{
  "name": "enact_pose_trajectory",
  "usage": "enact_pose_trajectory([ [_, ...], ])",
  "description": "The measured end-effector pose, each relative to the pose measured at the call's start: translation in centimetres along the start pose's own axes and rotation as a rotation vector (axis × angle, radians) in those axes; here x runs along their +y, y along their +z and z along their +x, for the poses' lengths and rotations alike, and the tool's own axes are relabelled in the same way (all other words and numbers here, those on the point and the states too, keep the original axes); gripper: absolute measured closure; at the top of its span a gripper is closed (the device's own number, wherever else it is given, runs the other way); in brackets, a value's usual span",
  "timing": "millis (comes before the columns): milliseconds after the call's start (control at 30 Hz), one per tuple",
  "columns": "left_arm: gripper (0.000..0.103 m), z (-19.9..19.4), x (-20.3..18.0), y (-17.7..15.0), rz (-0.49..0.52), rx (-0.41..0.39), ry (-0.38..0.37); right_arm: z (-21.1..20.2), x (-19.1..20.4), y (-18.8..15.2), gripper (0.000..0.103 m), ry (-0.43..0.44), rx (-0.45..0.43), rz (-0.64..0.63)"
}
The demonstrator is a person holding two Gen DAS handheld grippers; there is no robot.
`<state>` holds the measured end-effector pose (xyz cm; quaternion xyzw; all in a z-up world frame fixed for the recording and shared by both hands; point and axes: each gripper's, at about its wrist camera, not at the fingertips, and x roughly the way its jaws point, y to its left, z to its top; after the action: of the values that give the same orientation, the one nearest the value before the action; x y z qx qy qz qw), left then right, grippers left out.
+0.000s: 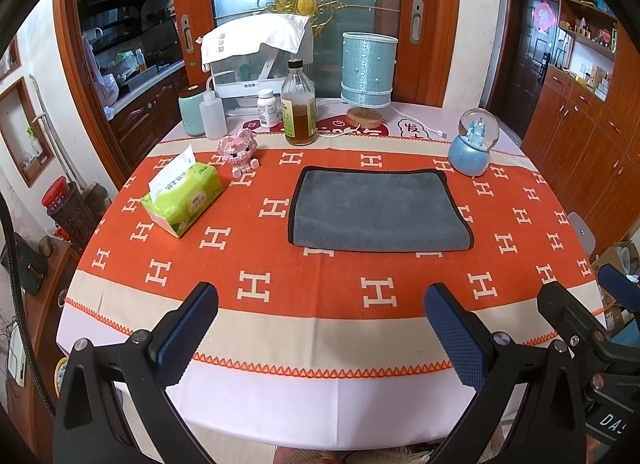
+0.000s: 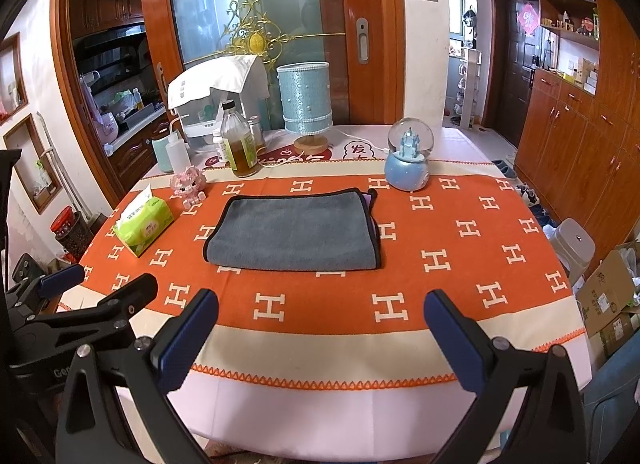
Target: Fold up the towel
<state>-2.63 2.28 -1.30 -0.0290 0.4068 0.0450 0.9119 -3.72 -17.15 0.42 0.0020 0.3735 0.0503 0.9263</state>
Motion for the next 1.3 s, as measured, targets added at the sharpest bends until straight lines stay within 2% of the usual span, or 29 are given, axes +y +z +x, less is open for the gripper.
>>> enact_pose_trajectory([
  [1300,0.001,0.04,-0.13,-0.07,0.000,0.005,0.002,0.23,-0.08,0.08,0.000,0.003,0.005,0.004],
])
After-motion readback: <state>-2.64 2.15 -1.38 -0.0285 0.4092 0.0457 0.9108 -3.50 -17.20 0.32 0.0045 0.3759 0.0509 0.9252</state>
